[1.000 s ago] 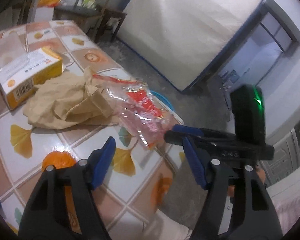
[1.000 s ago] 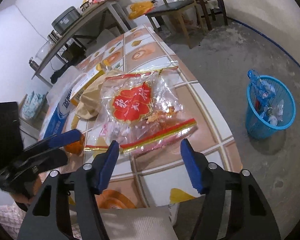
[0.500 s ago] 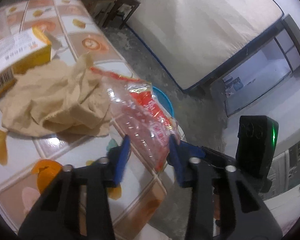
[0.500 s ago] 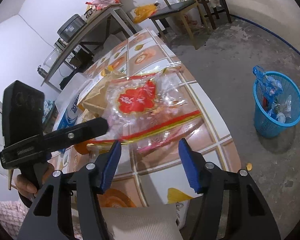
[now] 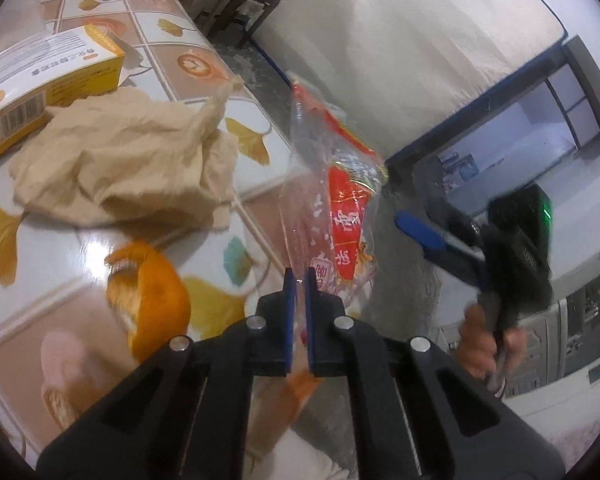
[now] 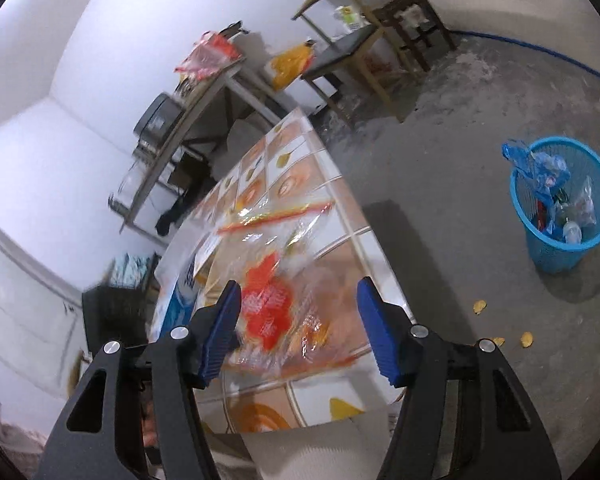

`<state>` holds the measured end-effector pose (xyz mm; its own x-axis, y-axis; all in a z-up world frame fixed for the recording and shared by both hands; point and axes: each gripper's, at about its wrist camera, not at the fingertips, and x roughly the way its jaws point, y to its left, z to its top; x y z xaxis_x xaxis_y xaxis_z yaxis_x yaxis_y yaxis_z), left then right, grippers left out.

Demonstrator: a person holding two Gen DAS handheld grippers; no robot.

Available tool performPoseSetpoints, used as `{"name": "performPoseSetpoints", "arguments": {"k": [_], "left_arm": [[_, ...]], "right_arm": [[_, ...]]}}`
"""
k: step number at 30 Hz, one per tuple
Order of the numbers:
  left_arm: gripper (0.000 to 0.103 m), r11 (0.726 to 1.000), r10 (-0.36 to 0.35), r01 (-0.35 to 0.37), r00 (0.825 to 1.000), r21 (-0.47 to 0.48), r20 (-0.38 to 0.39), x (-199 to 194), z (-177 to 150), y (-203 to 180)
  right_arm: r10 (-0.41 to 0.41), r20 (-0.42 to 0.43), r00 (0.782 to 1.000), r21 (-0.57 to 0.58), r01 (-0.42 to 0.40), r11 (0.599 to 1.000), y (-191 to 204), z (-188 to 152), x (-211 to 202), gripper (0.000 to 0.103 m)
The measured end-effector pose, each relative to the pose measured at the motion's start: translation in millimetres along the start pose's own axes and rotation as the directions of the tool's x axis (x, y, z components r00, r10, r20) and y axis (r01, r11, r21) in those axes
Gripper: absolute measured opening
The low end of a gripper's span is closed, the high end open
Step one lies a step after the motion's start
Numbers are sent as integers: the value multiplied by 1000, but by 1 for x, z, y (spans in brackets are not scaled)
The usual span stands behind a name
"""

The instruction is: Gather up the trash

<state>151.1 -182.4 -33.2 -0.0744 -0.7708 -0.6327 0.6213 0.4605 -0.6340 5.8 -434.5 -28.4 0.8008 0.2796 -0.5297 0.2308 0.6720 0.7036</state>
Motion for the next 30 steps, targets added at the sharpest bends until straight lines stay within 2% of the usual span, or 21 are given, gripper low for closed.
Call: {"name": "performPoseSetpoints", "arguments": {"k": [3, 8, 10, 12, 14, 17, 19, 24, 27, 30], "left_arm": [[3, 1000, -9, 9, 1000, -2, -24, -8, -16, 0], [4, 999, -32, 32, 998, -1, -58, -20, -41, 1], [5, 1000, -26, 27, 998, 16, -48, -26, -48, 1], [16, 999, -34, 34, 999, 24, -37, -30, -51, 0], [40, 999, -44, 45, 999, 22, -21, -34, -51, -3], [54, 997, -71, 71, 997, 14, -18, -36, -47, -4], [57, 996, -85, 85, 996, -5, -28, -28, -40, -5], [57, 995, -77, 73, 996, -71, -55, -10, -28, 3], [49, 993, -77, 71, 995, -92, -60, -2, -23, 4], [34, 992, -77, 70, 995, -105, -65, 3, -22, 4]], "right_arm": [[12, -47, 999, 26, -11, 1000, -4, -7, 14, 59], [35, -103, 994, -2, -35, 999, 5, -24, 32, 58], [30, -124, 992, -24, -33, 999, 11, -28, 39, 48], [4, -141, 990, -49, -11, 999, 14, -32, 43, 40], [-24, -156, 988, -70, 13, 997, 17, -36, 47, 35], [-63, -166, 984, -101, 47, 994, 21, -40, 51, 32], [-65, -165, 984, -107, 48, 993, 21, -41, 52, 32], [-73, -161, 984, -104, 56, 993, 18, -43, 51, 31], [-45, -160, 986, -80, 33, 996, 14, -45, 47, 31], [-18, -156, 988, -65, 8, 998, 12, -46, 43, 31]]}}
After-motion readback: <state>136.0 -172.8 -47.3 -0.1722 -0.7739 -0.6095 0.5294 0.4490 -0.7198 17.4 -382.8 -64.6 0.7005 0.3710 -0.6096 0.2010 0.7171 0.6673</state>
